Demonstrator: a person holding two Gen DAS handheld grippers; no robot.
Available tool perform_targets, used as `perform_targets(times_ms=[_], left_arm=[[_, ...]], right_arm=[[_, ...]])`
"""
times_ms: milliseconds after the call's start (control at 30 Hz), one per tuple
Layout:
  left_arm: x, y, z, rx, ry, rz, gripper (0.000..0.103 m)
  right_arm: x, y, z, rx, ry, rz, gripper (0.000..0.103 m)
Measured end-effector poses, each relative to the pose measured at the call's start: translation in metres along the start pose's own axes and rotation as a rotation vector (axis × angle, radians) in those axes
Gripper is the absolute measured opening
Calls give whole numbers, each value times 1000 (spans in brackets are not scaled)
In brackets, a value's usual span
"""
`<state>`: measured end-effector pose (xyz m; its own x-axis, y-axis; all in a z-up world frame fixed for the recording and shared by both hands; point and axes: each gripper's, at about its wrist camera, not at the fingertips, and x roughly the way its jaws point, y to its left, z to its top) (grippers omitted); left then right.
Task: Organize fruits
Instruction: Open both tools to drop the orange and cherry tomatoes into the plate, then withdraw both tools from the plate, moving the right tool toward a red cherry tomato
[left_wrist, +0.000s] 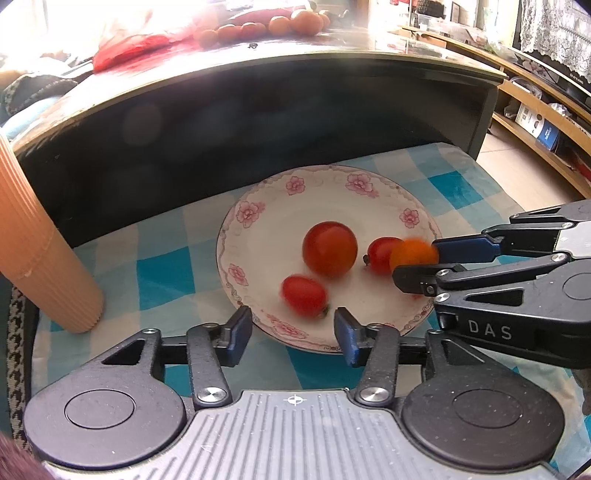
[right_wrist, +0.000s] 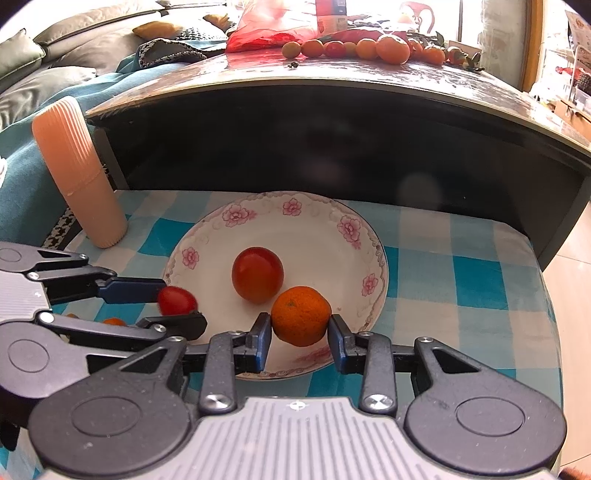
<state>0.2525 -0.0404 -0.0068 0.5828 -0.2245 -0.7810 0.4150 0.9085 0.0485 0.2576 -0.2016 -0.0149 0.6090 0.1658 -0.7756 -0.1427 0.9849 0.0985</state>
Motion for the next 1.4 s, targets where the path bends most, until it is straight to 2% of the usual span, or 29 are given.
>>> perform_targets(times_ms=[433,867,1400], left_arm=[[-15,2,2,1,-47,15,70],[-21,-5,-5,36,-45,15,70],[-41,-6,-22,43,-46,5,71]], right_arm=[[-8,-2,3,14,-26,-9,55],[-18,-2,3,24,-52,-24,55],[-42,12,-8,8,-63,0,55]])
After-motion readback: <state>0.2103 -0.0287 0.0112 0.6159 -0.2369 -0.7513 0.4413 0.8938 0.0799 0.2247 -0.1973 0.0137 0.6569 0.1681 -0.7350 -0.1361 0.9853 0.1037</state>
